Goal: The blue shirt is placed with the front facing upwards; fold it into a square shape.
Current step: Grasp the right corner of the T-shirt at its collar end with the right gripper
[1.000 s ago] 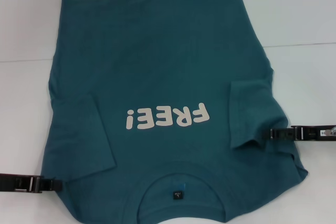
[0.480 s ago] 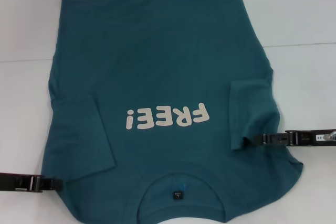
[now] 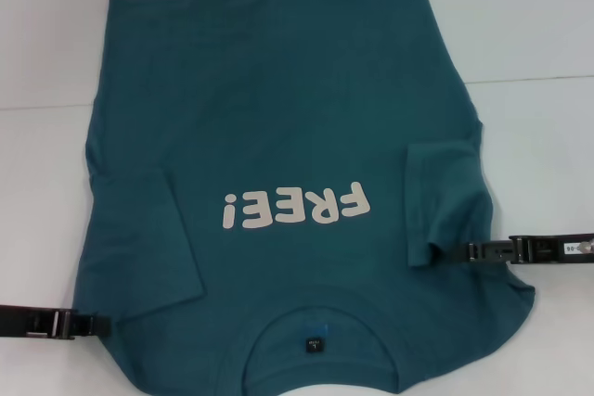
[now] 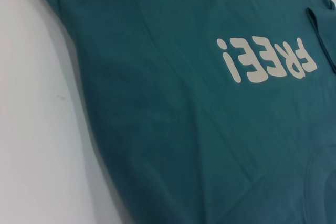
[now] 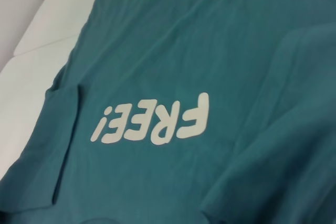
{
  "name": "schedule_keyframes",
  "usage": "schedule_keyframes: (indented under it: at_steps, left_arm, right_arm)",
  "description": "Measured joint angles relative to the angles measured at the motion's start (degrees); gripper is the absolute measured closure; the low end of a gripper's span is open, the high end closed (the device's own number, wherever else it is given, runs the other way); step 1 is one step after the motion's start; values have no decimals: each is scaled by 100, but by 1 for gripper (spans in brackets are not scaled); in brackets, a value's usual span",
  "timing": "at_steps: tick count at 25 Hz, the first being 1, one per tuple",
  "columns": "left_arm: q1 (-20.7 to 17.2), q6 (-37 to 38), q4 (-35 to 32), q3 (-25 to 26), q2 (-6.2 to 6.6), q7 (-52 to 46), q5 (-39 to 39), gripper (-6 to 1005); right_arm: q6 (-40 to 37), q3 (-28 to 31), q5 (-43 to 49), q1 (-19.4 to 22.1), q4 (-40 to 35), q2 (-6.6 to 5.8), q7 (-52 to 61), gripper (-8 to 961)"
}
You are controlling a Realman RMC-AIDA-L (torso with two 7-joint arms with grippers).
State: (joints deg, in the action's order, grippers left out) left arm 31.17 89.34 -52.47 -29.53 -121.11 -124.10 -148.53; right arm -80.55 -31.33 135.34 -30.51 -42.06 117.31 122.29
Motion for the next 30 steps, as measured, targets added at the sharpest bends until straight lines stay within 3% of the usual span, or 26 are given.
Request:
schedule_keyframes:
  at_steps: [18,30]
  left_arm:
    - [16,-57,56,-9,-1,-7,0,970]
    - [20,-61,63,2,-7,-1,0,971]
  right_arm:
    - [-599,-33,8,22,28,-55,5,36]
    - [-231,22,43,138,5,-105,26,38]
